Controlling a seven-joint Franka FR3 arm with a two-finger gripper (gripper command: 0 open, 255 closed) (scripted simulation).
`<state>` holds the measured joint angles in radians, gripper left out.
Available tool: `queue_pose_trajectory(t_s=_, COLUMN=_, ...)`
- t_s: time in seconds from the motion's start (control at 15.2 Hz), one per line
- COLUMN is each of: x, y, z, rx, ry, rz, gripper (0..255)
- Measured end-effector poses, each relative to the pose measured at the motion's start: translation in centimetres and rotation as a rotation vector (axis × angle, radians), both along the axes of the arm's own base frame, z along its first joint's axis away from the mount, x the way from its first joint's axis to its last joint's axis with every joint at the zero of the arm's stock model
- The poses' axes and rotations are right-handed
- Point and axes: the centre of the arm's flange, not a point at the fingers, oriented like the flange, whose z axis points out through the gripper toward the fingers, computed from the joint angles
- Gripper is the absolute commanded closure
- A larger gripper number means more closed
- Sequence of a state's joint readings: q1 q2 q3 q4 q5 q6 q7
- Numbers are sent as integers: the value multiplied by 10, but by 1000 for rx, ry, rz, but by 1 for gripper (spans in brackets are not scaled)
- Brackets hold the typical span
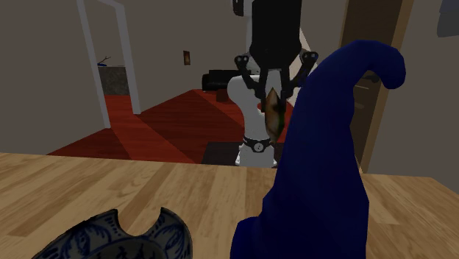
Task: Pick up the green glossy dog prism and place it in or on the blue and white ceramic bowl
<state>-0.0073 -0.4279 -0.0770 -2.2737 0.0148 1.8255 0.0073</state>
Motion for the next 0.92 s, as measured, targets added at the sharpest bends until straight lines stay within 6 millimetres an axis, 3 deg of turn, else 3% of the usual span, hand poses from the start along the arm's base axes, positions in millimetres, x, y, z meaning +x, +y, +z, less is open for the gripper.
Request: queue_pose_trajectory(t_s=0.92, x=122, y=-137, z=15, rx=0, ry=0, rz=-1, gripper=255)
